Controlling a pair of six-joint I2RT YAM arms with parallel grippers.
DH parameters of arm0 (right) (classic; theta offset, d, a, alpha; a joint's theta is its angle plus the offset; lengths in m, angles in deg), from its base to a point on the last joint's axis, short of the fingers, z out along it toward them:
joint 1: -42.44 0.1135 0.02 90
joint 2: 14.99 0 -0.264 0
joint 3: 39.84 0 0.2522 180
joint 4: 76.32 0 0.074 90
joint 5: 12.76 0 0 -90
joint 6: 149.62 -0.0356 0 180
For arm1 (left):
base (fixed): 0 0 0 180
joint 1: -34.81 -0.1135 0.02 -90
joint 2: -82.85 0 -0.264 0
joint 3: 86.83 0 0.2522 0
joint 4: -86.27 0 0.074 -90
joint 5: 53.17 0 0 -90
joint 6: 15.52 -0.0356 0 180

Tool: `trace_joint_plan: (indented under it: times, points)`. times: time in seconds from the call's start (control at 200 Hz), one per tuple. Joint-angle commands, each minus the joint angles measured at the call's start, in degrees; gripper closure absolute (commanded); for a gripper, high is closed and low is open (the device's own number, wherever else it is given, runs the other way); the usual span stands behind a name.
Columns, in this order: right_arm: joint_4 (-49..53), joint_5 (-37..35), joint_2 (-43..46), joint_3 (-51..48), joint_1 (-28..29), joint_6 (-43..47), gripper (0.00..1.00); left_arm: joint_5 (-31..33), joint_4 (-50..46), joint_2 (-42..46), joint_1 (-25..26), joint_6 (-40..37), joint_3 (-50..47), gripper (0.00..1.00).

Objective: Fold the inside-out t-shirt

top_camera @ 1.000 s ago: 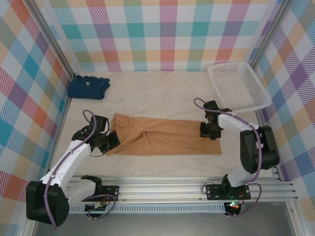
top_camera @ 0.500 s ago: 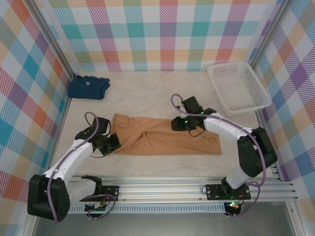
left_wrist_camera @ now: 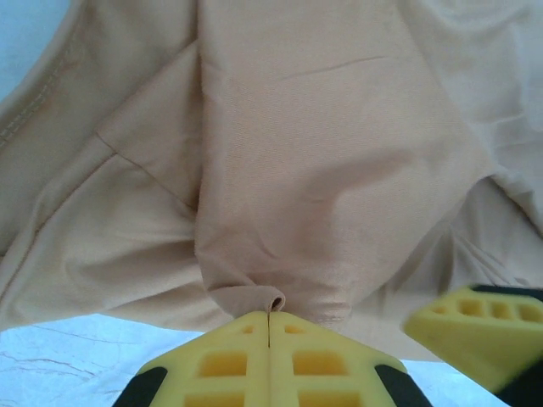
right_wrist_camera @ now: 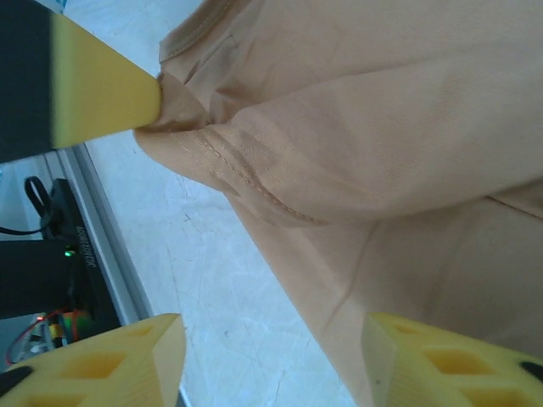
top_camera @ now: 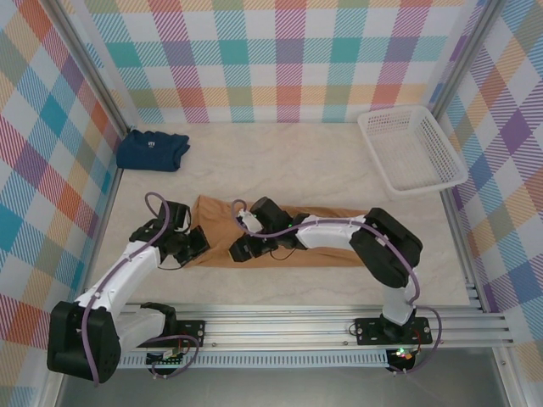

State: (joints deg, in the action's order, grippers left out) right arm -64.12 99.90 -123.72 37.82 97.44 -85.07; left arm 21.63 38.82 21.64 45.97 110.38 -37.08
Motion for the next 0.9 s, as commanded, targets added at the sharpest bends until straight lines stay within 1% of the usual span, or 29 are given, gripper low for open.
trace_joint_plan:
  times: [0.0,0.115,0.185,0.295,0.36,0.475,0.56,0.64,0.735,0.815,0.895]
  points:
    - [-6.41,-4.38,-1.08,1.00,1.85,5.28,0.39,-2.90,-0.06,2.01,-0.26,2.18,2.64,1.00]
    - [-8.32,-12.41,-2.49,1.83,4.13,10.95,0.38,-3.94,-1.05,2.43,-0.43,2.69,4.14,1.00]
    - [-7.92,-18.68,-3.60,2.80,5.36,13.05,0.37,-4.21,-1.70,2.54,-0.52,2.76,4.88,1.00]
    - [-10.05,-24.64,-4.86,2.98,6.68,15.18,0.33,-4.31,-2.25,2.70,-0.70,2.82,5.31,1.00]
    - [-11.11,-27.78,-5.68,3.52,7.68,16.57,0.32,-4.57,-2.34,2.51,-0.79,2.85,5.42,1.00]
    - [-14.48,-34.76,-7.37,4.02,9.27,16.91,0.32,-4.62,-2.49,2.36,-0.87,2.93,5.58,1.00]
    - [-16.67,-40.38,-8.49,4.37,9.89,15.32,0.33,-4.69,-2.34,2.12,-0.96,2.95,5.54,1.00]
    - [-17.55,-45.39,-9.51,5.11,10.41,13.63,0.38,-4.75,-2.30,1.91,-1.01,2.90,5.45,1.00]
    - [-17.25,-50.37,-9.41,5.37,10.56,12.18,0.52,-4.75,-2.36,1.68,-1.05,2.77,5.33,1.00]
    - [-16.29,-52.95,-8.41,4.55,10.68,11.76,0.60,-4.55,-2.43,1.60,-1.14,2.63,5.29,1.00]
    - [-15.49,-53.33,-6.88,3.33,10.69,11.93,0.63,-3.93,-2.72,1.59,-1.18,2.16,5.25,1.00]
